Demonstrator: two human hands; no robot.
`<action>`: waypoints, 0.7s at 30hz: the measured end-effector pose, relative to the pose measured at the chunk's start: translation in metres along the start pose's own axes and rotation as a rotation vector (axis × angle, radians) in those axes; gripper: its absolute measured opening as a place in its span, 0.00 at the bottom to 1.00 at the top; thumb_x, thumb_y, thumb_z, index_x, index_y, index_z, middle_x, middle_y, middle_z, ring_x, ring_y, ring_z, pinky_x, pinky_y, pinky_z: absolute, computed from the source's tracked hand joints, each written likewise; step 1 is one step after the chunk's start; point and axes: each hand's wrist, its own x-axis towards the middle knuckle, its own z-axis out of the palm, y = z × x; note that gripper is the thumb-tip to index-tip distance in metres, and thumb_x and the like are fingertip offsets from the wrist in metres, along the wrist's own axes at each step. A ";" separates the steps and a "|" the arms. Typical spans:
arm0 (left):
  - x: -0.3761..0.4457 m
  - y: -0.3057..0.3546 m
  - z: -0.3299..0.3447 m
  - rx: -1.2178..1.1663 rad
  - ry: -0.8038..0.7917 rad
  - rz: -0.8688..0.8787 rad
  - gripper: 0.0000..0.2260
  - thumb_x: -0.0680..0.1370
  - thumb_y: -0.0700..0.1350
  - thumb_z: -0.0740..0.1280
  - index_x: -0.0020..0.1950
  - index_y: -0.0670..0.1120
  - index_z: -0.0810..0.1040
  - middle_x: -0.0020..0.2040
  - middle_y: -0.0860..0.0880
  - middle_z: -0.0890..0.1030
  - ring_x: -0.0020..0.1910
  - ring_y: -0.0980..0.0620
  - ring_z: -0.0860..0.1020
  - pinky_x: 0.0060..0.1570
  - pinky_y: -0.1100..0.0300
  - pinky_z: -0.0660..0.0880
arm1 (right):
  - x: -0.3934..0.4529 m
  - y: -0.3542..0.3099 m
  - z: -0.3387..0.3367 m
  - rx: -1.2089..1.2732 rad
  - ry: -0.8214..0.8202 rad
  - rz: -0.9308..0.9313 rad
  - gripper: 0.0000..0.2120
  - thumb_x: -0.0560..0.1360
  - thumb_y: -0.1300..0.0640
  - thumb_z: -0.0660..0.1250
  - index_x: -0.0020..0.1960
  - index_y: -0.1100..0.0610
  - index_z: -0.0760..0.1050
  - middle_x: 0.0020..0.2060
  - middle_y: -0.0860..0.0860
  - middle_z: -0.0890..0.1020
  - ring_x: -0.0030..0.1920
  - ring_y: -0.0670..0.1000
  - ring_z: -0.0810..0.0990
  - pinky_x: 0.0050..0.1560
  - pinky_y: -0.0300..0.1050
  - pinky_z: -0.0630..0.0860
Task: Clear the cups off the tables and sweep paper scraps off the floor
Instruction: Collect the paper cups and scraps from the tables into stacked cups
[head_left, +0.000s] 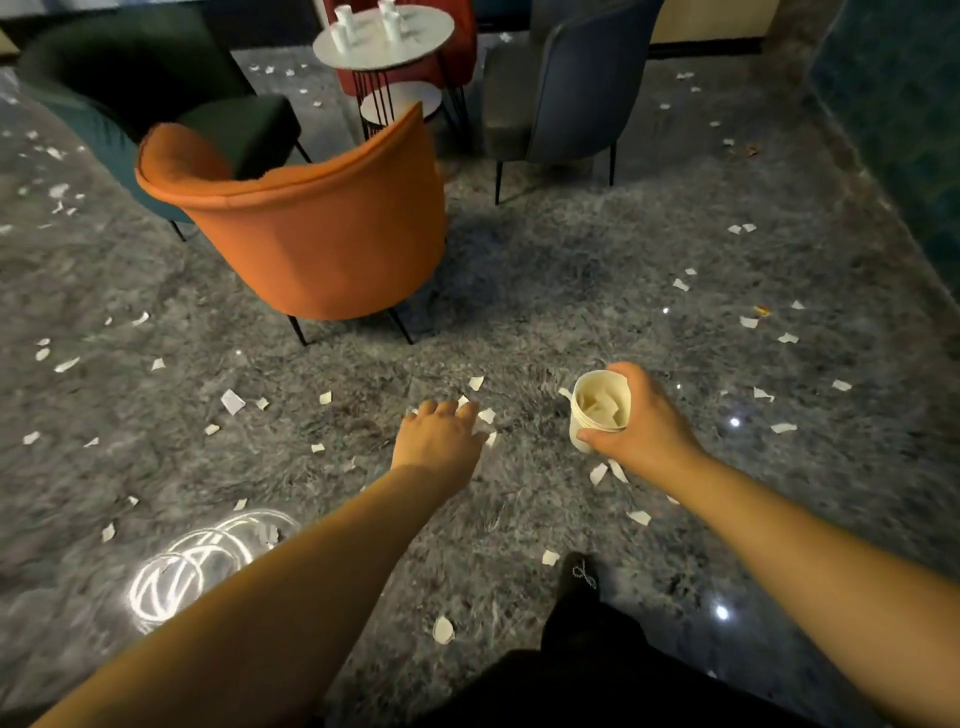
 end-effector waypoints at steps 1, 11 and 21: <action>0.018 0.000 -0.009 -0.006 0.001 -0.017 0.23 0.82 0.57 0.55 0.75 0.51 0.63 0.72 0.48 0.70 0.71 0.44 0.65 0.66 0.48 0.65 | 0.024 -0.002 -0.005 0.001 -0.004 -0.013 0.40 0.63 0.53 0.80 0.69 0.53 0.63 0.65 0.53 0.70 0.61 0.53 0.72 0.54 0.41 0.68; 0.172 0.004 -0.080 0.003 0.032 -0.079 0.22 0.82 0.57 0.55 0.74 0.51 0.64 0.71 0.48 0.71 0.70 0.44 0.66 0.65 0.48 0.66 | 0.213 -0.013 -0.045 0.039 -0.041 -0.078 0.38 0.63 0.54 0.79 0.67 0.51 0.64 0.63 0.51 0.70 0.57 0.51 0.72 0.52 0.41 0.68; 0.362 -0.024 -0.120 0.027 0.022 0.011 0.23 0.83 0.55 0.54 0.77 0.50 0.60 0.73 0.48 0.68 0.71 0.44 0.64 0.66 0.47 0.65 | 0.384 -0.008 -0.036 0.021 -0.019 -0.015 0.38 0.63 0.51 0.79 0.67 0.48 0.63 0.62 0.49 0.72 0.54 0.48 0.72 0.48 0.40 0.67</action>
